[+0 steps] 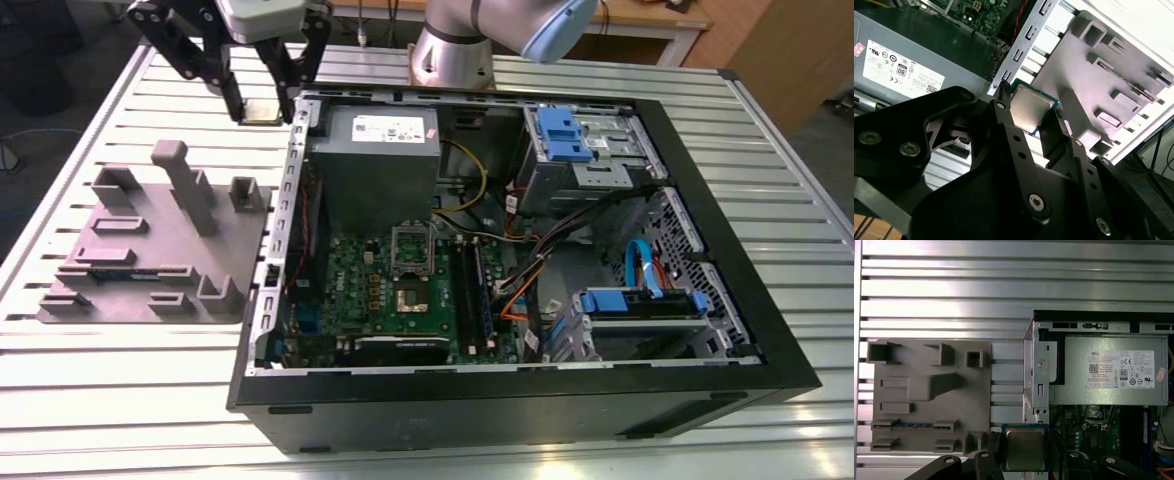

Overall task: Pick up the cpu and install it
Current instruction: 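Pick up the cpu and move it towards the insertion slot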

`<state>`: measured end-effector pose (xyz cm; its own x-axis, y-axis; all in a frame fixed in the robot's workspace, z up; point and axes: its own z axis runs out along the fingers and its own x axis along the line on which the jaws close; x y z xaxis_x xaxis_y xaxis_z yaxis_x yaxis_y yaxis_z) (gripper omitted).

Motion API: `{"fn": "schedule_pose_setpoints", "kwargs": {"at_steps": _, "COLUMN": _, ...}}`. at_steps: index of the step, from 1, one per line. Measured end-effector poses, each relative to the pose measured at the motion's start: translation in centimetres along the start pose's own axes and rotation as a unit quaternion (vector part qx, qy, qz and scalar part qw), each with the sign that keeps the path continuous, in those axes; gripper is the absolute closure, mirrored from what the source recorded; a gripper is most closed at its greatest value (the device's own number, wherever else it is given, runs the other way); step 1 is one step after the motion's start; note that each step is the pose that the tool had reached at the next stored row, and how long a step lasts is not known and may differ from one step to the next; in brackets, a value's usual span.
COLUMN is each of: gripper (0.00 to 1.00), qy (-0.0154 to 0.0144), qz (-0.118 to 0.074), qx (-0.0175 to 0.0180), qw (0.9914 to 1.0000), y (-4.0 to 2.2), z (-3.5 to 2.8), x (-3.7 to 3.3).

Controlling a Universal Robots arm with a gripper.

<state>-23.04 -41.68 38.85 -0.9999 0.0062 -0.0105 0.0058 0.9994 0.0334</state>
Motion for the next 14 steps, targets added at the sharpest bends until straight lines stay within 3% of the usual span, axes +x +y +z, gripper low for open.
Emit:
{"fn": "schedule_pose_setpoints", "kwargs": {"at_steps": 4, "gripper": 0.53, "qy": -0.0001, "qz": 0.000, "qx": -0.0001, "qw": 1.00000, "y": -0.06, "z": 0.00, "x": -0.11}}
{"fn": "schedule_pose_setpoints", "kwargs": {"at_steps": 9, "gripper": 0.53, "qy": -0.0001, "qz": 0.002, "qx": -0.0001, "qw": 1.00000, "y": -0.65, "z": -0.01, "x": -0.17}}
{"fn": "schedule_pose_setpoints", "kwargs": {"at_steps": 14, "gripper": 0.53, "qy": -0.0001, "qz": 0.002, "qx": -0.0001, "qw": 1.00000, "y": -0.66, "z": -0.01, "x": -0.90}}
